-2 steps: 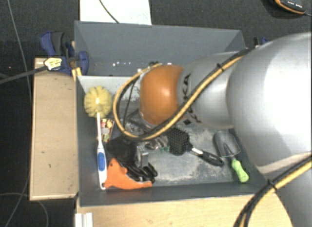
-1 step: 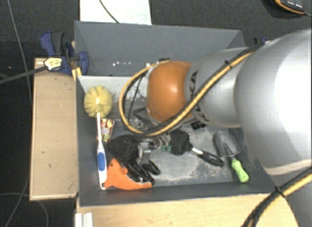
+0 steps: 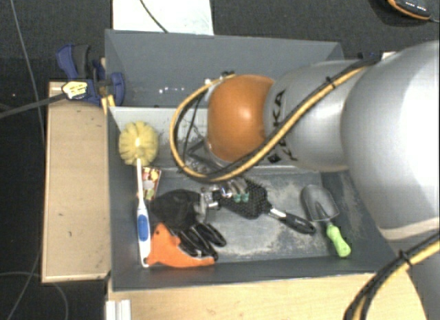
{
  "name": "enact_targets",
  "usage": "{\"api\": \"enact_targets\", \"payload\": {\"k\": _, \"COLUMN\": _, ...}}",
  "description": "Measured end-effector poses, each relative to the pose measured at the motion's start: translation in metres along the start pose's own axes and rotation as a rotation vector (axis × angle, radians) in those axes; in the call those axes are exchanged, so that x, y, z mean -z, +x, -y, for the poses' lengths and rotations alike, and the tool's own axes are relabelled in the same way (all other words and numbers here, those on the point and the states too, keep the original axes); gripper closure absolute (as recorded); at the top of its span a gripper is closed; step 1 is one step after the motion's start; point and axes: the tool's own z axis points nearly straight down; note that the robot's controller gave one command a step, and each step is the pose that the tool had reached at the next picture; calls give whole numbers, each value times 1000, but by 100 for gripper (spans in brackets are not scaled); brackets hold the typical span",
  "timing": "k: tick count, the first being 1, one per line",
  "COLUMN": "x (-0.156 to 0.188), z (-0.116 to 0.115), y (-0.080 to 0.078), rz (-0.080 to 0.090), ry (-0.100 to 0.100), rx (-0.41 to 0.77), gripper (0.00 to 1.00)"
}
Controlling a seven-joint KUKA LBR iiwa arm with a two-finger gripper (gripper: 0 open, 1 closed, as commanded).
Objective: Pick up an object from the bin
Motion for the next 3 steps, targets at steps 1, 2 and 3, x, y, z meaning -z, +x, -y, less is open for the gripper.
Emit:
{"api": "enact_targets", "payload": {"k": 1, "x": 2, "z": -2, "y": 5, "rz": 0, "ry": 1, "rx": -23, "gripper": 0}}
{"api": "enact_targets", "payload": {"k": 2, "x": 1, "z": -4, "y": 8, "rz": -1, "ry": 0, "rx": -68, "gripper": 0}}
{"api": "enact_targets", "payload": {"k": 3, "x": 28, "z": -16, "y": 29, "rz": -4, "ry": 0, "rx": -23, "gripper": 0}}
